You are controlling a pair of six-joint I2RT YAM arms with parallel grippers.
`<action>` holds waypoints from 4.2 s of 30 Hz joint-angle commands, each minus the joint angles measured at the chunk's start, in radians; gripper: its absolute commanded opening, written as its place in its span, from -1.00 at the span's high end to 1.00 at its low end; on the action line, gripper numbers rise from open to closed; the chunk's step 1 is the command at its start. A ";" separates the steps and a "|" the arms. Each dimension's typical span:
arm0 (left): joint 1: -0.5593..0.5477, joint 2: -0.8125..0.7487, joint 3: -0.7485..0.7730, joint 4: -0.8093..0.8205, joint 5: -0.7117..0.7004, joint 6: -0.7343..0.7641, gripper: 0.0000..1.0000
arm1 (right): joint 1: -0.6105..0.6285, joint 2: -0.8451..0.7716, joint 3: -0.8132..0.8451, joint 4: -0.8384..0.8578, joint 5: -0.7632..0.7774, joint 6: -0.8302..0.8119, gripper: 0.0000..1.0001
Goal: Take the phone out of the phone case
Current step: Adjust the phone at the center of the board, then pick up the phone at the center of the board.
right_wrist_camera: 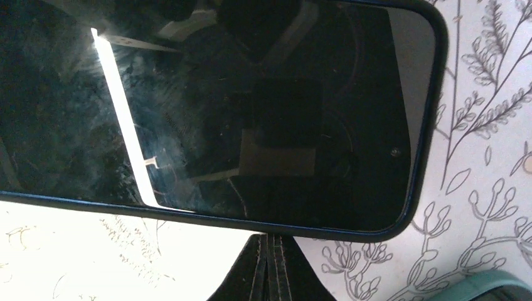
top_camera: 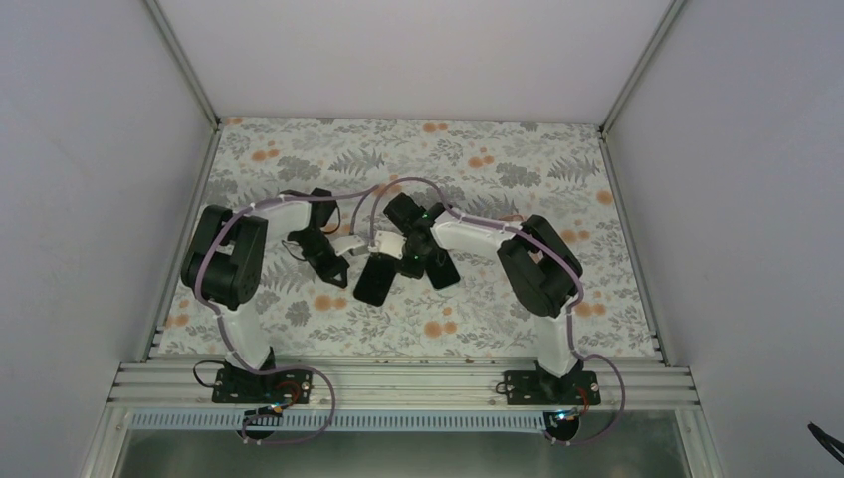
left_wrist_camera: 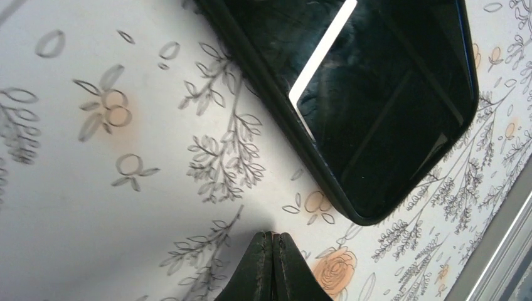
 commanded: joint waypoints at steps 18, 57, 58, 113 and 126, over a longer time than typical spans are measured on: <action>-0.083 0.013 -0.111 0.115 0.037 -0.028 0.95 | -0.082 0.180 0.263 -0.200 -0.282 -0.027 0.92; -0.111 -0.232 -0.268 0.282 -0.174 0.010 0.95 | -0.206 0.244 0.340 -0.299 -0.446 -0.048 0.93; -0.124 -0.237 -0.270 0.281 -0.169 0.007 0.95 | -0.206 0.249 0.348 -0.305 -0.445 -0.047 0.93; -0.217 -0.546 0.042 -0.028 -0.200 0.073 -1.00 | -0.192 0.057 0.287 -0.238 -0.277 -0.155 -0.99; 0.222 -0.407 0.148 0.174 -0.067 -0.050 -1.00 | -0.019 -0.040 0.063 -0.074 -0.062 -0.108 -0.99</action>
